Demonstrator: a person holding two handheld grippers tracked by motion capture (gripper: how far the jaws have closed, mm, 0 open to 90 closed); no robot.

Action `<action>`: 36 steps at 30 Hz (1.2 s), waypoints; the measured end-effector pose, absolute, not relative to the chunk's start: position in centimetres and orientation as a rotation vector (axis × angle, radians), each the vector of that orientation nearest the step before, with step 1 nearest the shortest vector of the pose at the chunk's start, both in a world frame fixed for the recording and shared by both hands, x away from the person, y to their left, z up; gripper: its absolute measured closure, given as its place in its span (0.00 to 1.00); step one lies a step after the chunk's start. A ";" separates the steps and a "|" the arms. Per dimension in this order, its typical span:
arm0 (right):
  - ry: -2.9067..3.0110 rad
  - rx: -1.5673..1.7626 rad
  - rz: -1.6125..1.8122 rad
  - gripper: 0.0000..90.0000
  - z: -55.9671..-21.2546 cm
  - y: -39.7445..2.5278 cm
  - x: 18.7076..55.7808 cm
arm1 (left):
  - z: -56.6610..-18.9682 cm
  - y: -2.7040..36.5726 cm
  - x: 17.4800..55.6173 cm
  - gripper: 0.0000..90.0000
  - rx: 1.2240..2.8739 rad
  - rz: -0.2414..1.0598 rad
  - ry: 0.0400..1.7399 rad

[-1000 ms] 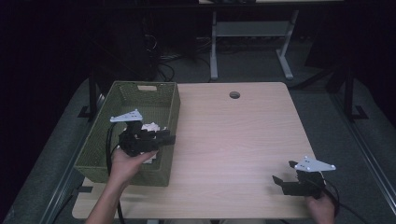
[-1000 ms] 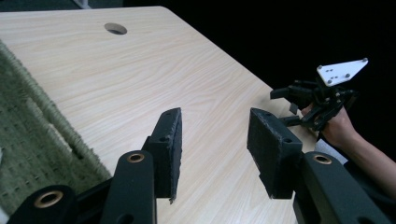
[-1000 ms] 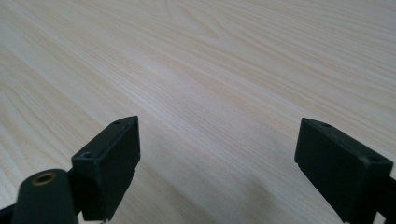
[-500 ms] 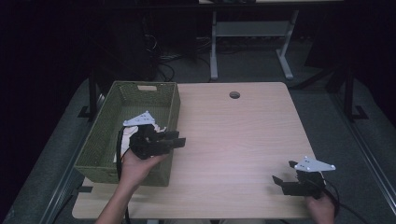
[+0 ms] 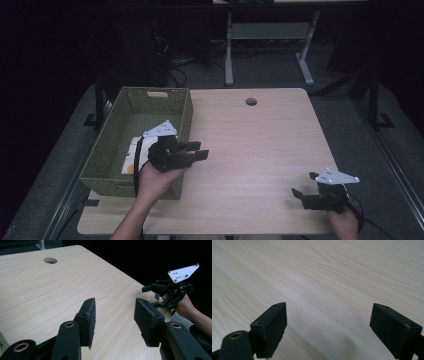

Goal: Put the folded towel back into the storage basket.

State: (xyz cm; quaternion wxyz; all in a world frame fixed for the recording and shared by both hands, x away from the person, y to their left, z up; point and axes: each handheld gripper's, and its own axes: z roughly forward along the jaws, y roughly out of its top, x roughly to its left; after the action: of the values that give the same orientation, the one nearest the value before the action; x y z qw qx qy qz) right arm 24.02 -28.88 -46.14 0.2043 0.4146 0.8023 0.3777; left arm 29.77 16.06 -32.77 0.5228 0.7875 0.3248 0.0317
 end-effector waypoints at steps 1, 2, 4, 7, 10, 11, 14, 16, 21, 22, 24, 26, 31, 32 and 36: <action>2.238 1.153 1.054 0.15 -46.1 -28.9 24.0 | -32.8 15.8 29.8 0.57 1.881 0.081 0.774; 2.238 1.153 1.054 0.15 -46.1 -28.9 24.0 | -32.8 15.8 29.8 0.57 1.881 0.081 0.774; 2.237 1.153 1.054 0.15 -46.1 -28.9 24.0 | -32.8 15.4 29.9 0.57 1.881 0.080 0.774; 2.231 1.164 1.064 0.15 -46.1 -29.0 24.0 | -32.9 14.5 29.9 0.57 1.885 0.081 0.767; 2.228 1.162 1.064 0.15 -46.1 -29.2 24.0 | -33.1 13.9 30.0 0.57 1.885 0.076 0.760; 2.226 1.160 1.065 0.15 -46.1 -29.2 23.9 | -33.2 13.4 30.0 0.57 1.896 0.078 0.754; 2.222 1.159 1.066 0.15 -46.1 -29.3 23.9 | -33.4 12.7 30.0 0.56 1.900 0.067 0.746; 2.220 1.163 1.067 0.15 -46.1 -29.3 23.9 | -33.5 12.0 30.0 0.56 1.909 0.075 0.736; 2.221 1.168 1.071 0.15 -46.1 -29.4 23.9 | -33.9 10.5 29.7 0.56 1.931 0.075 0.715; 2.222 1.168 1.070 0.15 -46.1 -29.4 24.0 | -33.9 10.5 29.7 0.56 1.931 0.075 0.715; 2.220 1.166 1.072 0.15 -46.1 -29.4 24.0 | -34.1 9.9 29.6 0.56 1.942 0.076 0.704; 2.218 1.166 1.076 0.15 -46.1 -29.4 24.0 | -34.2 9.8 29.6 0.56 1.946 0.081 0.701; 2.220 1.164 1.077 0.15 -46.1 -29.3 24.0 | -34.9 8.7 29.3 0.55 1.962 0.083 0.695; 2.222 1.165 1.077 0.15 -46.1 -29.3 24.0 | -35.1 8.5 29.2 0.55 1.967 0.086 0.689; 2.228 1.163 1.074 0.15 -46.1 -29.2 24.0 | -36.2 7.0 29.1 0.52 2.004 0.101 0.665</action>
State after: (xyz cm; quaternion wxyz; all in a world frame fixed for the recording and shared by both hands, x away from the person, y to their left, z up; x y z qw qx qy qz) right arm 24.01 -29.20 -46.10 0.2027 0.4166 0.7983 0.3847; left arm 29.10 7.00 -36.16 0.4916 0.8255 0.2741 0.0418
